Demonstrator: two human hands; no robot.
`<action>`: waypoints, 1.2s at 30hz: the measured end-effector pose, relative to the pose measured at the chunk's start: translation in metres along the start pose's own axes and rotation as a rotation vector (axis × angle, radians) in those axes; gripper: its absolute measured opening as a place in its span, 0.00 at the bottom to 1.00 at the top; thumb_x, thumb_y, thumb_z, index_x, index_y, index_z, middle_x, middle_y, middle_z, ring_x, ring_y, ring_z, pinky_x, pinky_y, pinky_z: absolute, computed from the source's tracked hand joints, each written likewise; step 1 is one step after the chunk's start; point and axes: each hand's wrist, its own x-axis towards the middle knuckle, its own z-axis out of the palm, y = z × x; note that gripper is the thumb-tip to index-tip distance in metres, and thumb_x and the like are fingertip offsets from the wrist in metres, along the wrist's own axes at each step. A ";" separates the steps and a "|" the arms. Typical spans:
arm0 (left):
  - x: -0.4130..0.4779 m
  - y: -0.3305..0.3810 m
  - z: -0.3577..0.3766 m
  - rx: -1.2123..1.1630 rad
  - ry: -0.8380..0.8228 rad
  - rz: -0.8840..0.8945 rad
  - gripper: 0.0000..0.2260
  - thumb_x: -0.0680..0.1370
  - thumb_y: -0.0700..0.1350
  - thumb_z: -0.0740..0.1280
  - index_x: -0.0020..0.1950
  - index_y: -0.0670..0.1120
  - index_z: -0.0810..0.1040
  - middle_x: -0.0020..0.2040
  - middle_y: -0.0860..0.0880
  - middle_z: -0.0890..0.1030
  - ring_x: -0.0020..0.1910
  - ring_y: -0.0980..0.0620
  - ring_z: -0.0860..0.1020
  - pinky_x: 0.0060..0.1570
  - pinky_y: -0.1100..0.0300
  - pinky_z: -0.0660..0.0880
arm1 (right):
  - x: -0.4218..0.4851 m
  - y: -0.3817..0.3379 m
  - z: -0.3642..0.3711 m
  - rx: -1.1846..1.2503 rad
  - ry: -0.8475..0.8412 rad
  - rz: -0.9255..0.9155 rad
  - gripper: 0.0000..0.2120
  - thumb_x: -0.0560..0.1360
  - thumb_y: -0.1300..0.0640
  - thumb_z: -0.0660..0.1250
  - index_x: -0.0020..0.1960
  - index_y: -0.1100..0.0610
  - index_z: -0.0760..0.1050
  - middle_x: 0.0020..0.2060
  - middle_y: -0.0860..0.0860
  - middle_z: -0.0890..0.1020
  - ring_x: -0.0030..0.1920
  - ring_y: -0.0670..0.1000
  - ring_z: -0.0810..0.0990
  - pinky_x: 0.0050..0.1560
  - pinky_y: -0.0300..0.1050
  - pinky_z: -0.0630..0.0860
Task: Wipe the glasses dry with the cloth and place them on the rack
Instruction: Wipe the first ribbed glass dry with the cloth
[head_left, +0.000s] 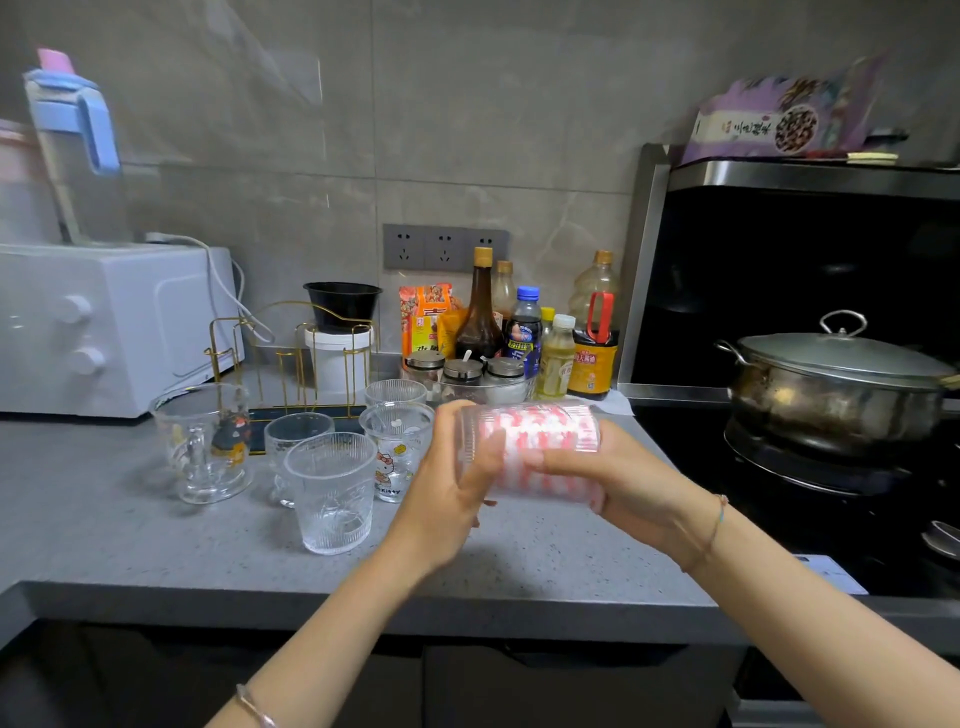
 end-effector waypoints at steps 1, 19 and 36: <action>0.000 -0.003 -0.001 0.039 -0.024 0.047 0.33 0.63 0.81 0.52 0.59 0.63 0.61 0.50 0.58 0.78 0.38 0.64 0.77 0.34 0.65 0.73 | -0.001 -0.001 -0.001 0.046 -0.037 0.019 0.15 0.68 0.63 0.73 0.54 0.58 0.78 0.47 0.55 0.85 0.45 0.50 0.84 0.47 0.40 0.81; 0.005 0.012 -0.019 -0.423 -0.413 -0.511 0.31 0.74 0.73 0.51 0.67 0.55 0.74 0.61 0.48 0.82 0.57 0.48 0.82 0.56 0.48 0.77 | -0.004 -0.014 -0.018 -0.240 -0.282 0.109 0.15 0.67 0.63 0.70 0.54 0.56 0.77 0.48 0.51 0.85 0.51 0.50 0.83 0.56 0.43 0.79; 0.001 0.009 -0.028 -0.805 -0.184 -0.630 0.19 0.67 0.58 0.68 0.47 0.47 0.87 0.51 0.38 0.84 0.46 0.37 0.83 0.40 0.46 0.82 | 0.018 -0.006 -0.038 0.302 0.303 0.046 0.16 0.75 0.48 0.66 0.59 0.55 0.77 0.46 0.53 0.86 0.42 0.50 0.85 0.40 0.43 0.81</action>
